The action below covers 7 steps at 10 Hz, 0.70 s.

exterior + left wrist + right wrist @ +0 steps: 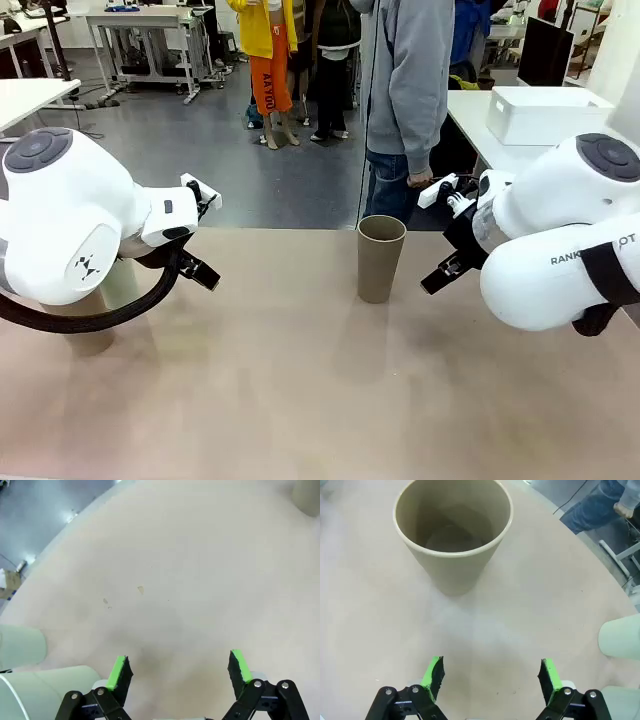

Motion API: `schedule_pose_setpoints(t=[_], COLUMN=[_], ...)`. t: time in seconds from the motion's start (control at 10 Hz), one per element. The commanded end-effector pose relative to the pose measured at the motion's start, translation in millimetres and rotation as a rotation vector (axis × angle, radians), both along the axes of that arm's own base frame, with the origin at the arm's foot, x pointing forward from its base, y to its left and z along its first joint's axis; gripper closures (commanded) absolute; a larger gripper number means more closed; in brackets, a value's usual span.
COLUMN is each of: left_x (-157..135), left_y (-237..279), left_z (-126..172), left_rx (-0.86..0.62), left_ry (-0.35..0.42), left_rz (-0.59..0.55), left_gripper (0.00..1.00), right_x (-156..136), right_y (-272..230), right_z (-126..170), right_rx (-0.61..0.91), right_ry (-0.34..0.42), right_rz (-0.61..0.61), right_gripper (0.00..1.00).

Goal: Stack the cups and store them in the basket.
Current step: Pick up two Reusable plastic cups , one in each hand.

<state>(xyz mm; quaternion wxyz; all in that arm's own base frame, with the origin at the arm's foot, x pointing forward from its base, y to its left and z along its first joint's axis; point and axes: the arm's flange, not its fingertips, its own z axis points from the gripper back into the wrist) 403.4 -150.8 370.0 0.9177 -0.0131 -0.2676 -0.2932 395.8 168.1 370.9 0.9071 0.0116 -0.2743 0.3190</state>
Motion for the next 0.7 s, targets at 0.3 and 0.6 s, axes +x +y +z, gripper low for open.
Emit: schedule_pose_setpoints(t=[0.3, 0.6], left_x=[0.0, 0.0], left_y=[0.0, 0.0], left_z=[0.1, 0.1], left_rx=[0.0, 0.0], left_ry=[0.0, 0.0], left_rz=[0.0, 0.0], left_gripper=[0.0, 0.0], right_x=[0.0, 0.0], right_y=[0.0, 0.0], right_z=[0.0, 0.0], right_rx=[0.0, 0.0], right_ry=[0.0, 0.0], right_rz=[0.0, 0.0], right_gripper=[0.0, 0.0])
